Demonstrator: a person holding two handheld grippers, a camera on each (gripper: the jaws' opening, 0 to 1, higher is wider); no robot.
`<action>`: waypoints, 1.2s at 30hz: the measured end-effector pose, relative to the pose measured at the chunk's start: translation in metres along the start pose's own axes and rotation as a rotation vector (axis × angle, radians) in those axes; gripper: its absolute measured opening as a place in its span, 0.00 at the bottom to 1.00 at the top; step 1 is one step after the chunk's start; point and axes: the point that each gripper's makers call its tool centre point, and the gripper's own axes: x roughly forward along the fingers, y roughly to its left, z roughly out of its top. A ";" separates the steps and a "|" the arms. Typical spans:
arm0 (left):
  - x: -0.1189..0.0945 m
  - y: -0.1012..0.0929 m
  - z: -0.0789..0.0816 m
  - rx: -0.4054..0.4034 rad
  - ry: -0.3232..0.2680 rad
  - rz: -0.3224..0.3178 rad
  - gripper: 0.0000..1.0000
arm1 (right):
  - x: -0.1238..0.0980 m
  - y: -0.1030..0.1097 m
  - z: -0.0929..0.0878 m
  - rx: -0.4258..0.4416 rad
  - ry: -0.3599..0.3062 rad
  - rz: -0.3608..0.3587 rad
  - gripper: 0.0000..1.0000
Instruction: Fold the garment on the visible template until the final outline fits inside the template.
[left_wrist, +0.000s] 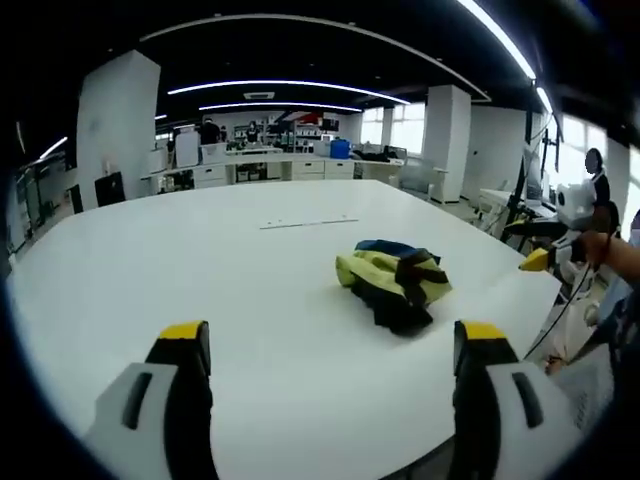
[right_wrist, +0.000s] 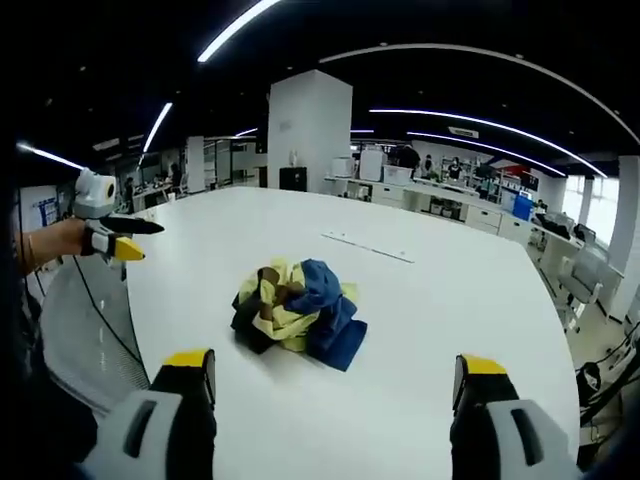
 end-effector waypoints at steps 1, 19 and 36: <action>0.000 0.000 0.001 -0.001 -0.002 0.000 0.99 | 0.000 -0.001 0.000 0.001 -0.003 -0.001 1.00; 0.002 0.001 -0.001 0.006 0.009 -0.003 0.99 | -0.005 -0.003 -0.003 0.011 -0.006 -0.008 1.00; 0.013 -0.008 -0.003 0.031 0.032 -0.040 0.94 | -0.004 -0.004 0.000 0.001 -0.019 0.001 0.98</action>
